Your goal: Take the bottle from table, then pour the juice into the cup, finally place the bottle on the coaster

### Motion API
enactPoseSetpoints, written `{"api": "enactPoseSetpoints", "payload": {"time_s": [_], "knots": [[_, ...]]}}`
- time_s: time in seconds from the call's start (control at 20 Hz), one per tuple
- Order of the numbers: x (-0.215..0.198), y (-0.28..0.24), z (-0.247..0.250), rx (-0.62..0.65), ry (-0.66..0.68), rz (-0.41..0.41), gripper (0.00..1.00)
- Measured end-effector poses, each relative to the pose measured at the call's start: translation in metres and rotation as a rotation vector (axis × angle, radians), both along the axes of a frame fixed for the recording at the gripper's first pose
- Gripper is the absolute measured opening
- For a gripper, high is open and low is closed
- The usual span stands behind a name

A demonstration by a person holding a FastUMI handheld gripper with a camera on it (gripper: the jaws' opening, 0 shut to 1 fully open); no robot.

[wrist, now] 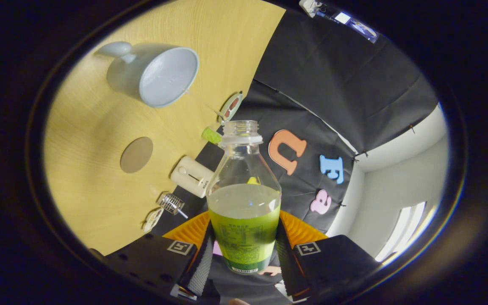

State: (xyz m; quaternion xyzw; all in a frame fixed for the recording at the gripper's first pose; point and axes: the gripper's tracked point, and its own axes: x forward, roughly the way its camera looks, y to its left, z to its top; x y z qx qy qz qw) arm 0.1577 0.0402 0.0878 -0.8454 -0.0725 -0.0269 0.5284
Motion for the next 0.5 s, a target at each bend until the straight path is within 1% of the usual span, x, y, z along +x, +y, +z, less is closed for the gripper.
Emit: {"api": "enactPoseSetpoints", "payload": {"time_s": [0.1,0.35,0.5], "knots": [[0.000,0.000,-0.001,0.014,0.003,0.004,0.74],[0.001,-0.006,-0.014,0.114,0.041,-0.007,0.74],[-0.001,-0.011,-0.026,0.223,0.071,-0.020,0.74]]}}
